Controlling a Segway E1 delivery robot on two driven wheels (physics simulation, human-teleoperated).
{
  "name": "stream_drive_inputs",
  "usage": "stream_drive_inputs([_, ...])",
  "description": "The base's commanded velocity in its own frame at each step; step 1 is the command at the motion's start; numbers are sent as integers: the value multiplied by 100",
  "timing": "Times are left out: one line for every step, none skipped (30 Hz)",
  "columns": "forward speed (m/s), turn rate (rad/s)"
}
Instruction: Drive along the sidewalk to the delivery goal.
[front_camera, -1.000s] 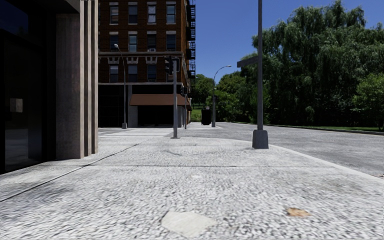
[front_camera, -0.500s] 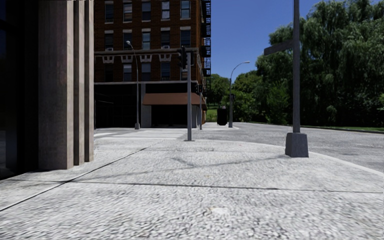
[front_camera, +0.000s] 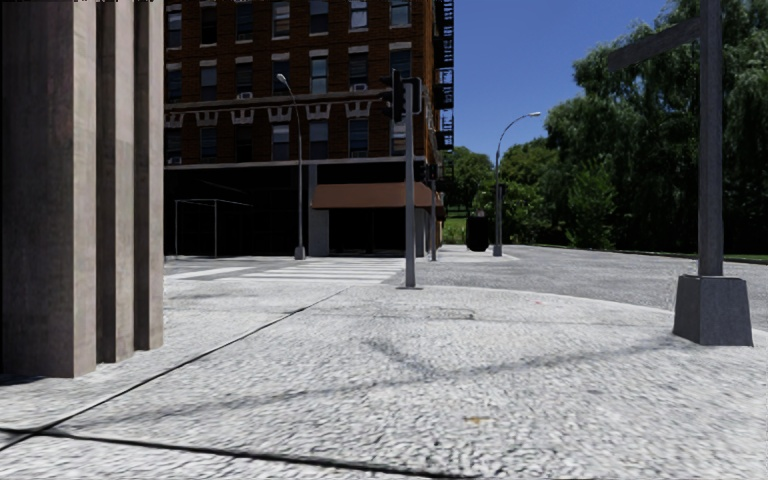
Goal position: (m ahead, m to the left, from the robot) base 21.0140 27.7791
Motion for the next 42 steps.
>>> stream_drive_inputs([200, 29])
stream_drive_inputs([200, 29])
stream_drive_inputs([200, 29])
stream_drive_inputs([200, 29])
stream_drive_inputs([200, 29])
stream_drive_inputs([200, 29])
stream_drive_inputs([200, 29])
stream_drive_inputs([200, 29])
stream_drive_inputs([200, 29])
stream_drive_inputs([200, 29])
stream_drive_inputs([200, 29])
stream_drive_inputs([200, 29])
stream_drive_inputs([200, 29])
stream_drive_inputs([200, 29])
stream_drive_inputs([200, 29])
stream_drive_inputs([200, 29])
stream_drive_inputs([200, 29])
stream_drive_inputs([200, 29])
stream_drive_inputs([200, 29])
stream_drive_inputs([200, 29])
stream_drive_inputs([200, 29])
stream_drive_inputs([200, 29])
stream_drive_inputs([200, 29])
stream_drive_inputs([200, 29])
stream_drive_inputs([200, 29])
stream_drive_inputs([200, 29])
stream_drive_inputs([200, 29])
stream_drive_inputs([200, 27])
stream_drive_inputs([200, 12])
stream_drive_inputs([200, 0])
stream_drive_inputs([200, 0])
stream_drive_inputs([200, 0])
stream_drive_inputs([200, 0])
stream_drive_inputs([200, 0])
stream_drive_inputs([200, 0])
stream_drive_inputs([200, 0])
stream_drive_inputs([200, 0])
stream_drive_inputs([200, 0])
stream_drive_inputs([200, 0])
stream_drive_inputs([200, 0])
stream_drive_inputs([200, 0])
stream_drive_inputs([200, 0])
